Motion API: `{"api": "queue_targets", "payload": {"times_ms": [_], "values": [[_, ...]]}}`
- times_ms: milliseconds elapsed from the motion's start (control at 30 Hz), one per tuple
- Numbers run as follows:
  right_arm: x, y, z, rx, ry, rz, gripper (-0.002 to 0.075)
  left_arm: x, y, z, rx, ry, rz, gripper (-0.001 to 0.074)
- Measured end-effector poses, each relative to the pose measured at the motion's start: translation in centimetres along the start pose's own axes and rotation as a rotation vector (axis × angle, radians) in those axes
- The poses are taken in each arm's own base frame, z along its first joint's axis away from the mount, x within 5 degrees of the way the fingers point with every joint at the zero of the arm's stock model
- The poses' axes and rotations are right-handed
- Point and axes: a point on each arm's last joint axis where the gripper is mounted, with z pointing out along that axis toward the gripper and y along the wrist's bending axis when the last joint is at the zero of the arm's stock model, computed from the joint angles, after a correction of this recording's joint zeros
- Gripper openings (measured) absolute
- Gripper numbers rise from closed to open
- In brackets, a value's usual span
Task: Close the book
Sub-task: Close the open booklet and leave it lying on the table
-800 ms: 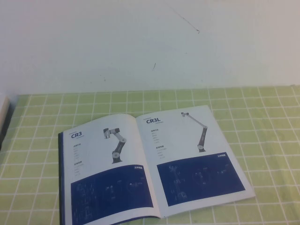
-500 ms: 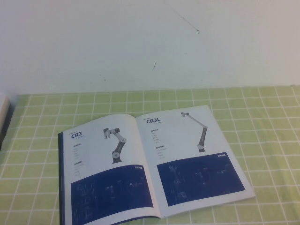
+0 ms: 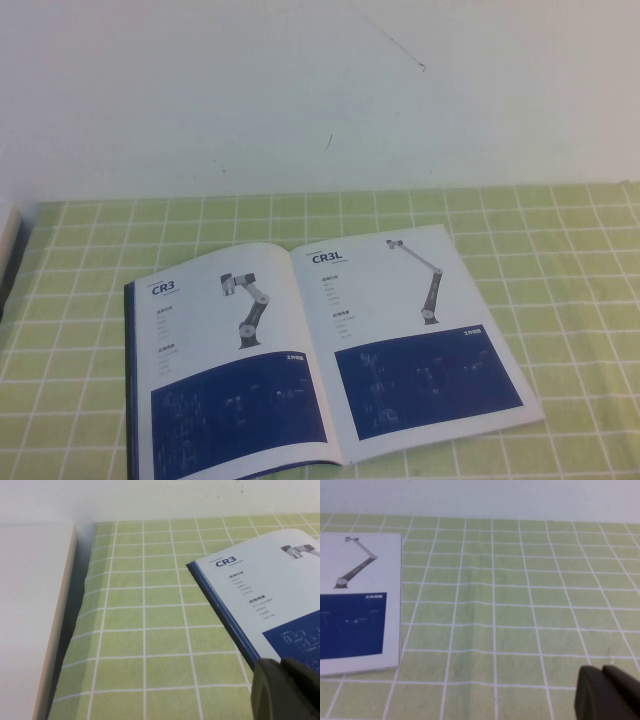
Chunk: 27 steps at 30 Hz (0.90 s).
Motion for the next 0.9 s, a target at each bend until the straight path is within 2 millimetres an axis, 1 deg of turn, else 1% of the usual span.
{"api": "queue_targets", "payload": {"times_ms": [467,600,667,733,800,900], "values": [[0.0,0.0,0.0,0.0,0.0,0.0,-0.0003,0.0,0.0,0.0,0.0,0.0,0.0,-0.0004],[-0.4,-0.1,0.1,0.009,-0.056,-0.024,-0.0003,-0.2,0.0,0.0,0.001,-0.035,0.003,-0.0004],[-1.0,-0.1,0.0,0.019,-0.13,-0.07,-0.0003,-0.8,0.0,0.0,0.003,-0.102,0.01,-0.0004],[-2.0,-0.1,-0.2,0.032,-0.242,-0.133,-0.0003,-1.8,-0.1,-0.1,0.006,-0.215,0.017,-0.0004],[-3.3,0.0,-0.6,0.047,-0.387,-0.214,-0.0003,-3.2,-0.1,-0.6,0.009,-0.375,0.023,-0.0004],[-5.0,0.2,-1.5,0.057,-0.612,-0.26,-0.0003,-5.2,-0.2,-1.7,0.011,-0.634,0.034,-0.0004]]}}
